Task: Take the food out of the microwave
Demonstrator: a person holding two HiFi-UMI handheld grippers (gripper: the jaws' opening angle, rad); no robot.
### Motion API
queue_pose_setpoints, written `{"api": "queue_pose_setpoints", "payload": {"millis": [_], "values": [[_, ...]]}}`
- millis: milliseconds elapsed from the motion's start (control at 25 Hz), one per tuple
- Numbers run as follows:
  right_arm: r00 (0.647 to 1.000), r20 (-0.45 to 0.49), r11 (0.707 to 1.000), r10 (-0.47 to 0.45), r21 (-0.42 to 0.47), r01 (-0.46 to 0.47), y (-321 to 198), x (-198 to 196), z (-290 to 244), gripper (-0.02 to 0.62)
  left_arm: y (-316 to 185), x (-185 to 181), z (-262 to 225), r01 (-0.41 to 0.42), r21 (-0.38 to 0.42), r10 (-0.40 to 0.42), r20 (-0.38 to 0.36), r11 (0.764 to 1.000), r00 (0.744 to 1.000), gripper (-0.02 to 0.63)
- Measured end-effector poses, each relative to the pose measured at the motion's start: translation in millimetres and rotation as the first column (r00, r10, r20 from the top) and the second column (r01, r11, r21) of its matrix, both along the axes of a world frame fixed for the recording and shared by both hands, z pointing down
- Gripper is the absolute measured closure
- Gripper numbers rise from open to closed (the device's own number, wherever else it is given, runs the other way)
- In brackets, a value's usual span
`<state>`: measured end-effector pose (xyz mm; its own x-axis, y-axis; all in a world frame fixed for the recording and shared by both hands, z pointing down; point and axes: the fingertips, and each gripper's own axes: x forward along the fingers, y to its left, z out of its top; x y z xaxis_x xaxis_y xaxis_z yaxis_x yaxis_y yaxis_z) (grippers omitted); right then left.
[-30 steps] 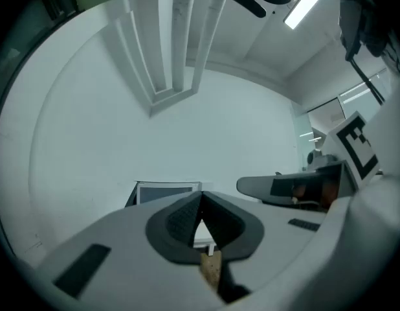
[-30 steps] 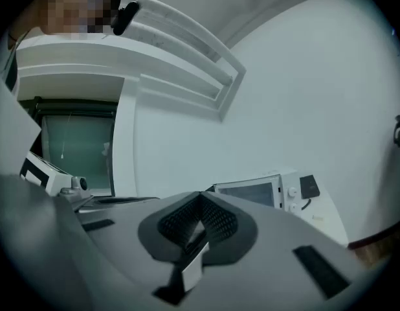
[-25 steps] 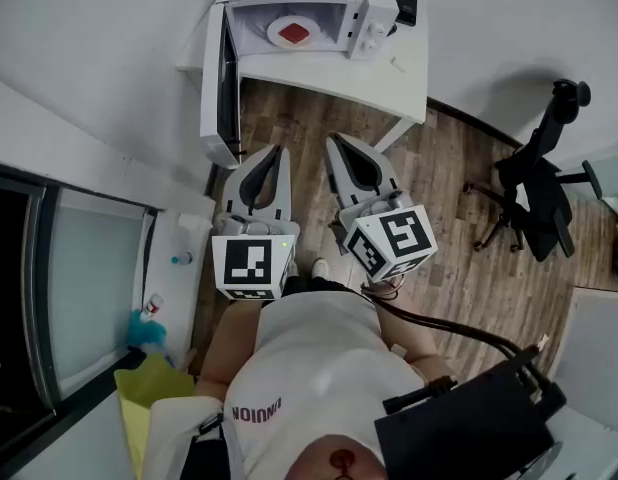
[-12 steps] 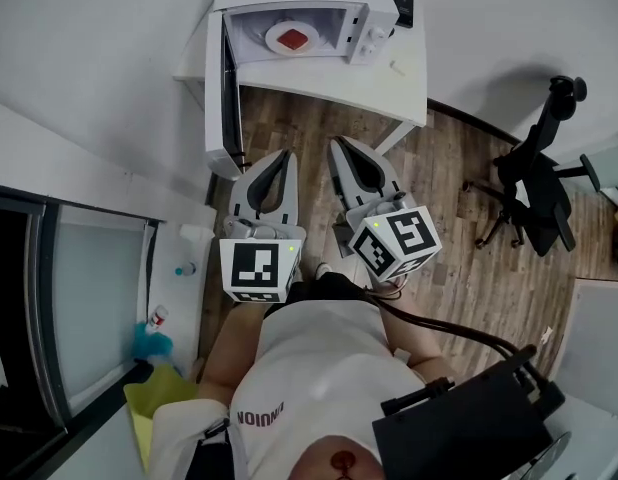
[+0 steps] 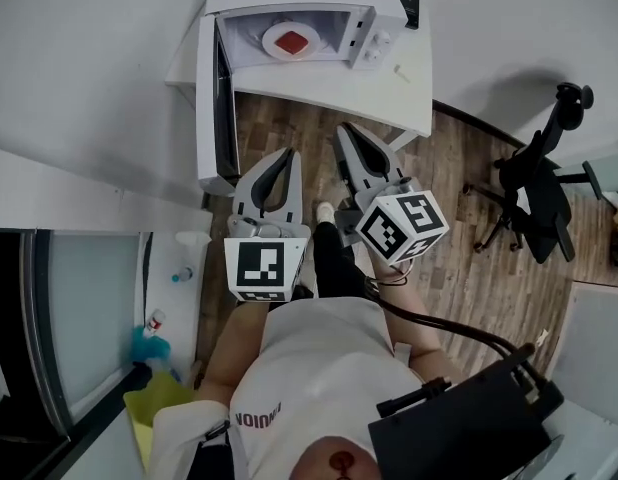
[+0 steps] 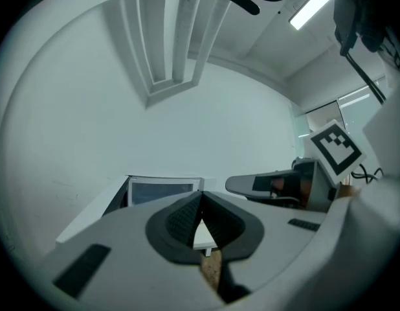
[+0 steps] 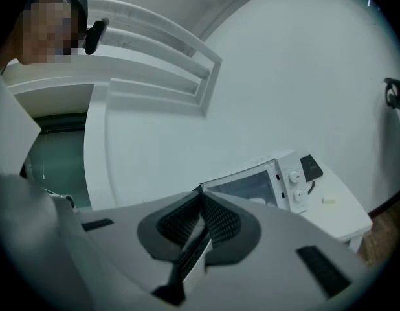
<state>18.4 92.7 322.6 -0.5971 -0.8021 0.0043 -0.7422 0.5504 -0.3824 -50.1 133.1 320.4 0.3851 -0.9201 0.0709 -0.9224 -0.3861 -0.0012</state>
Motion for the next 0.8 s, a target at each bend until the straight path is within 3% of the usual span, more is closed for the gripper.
{"api": "queue_pose_setpoints", "payload": {"millis": [560,800], "values": [[0.98,-0.068,0.98,-0.189,-0.073,0.184,-153,-3,31,0.565,-142,2,9,0.196,-0.026,-0.196,0.0,0.98,0.981,0.592],[0.953,-0.082,0.952,-0.291,-0.121,0.28,-188,-9,49,0.495,-178,5,22,0.271,-0.049,-0.271,0.008,0.961,0.963,0.592]]}}
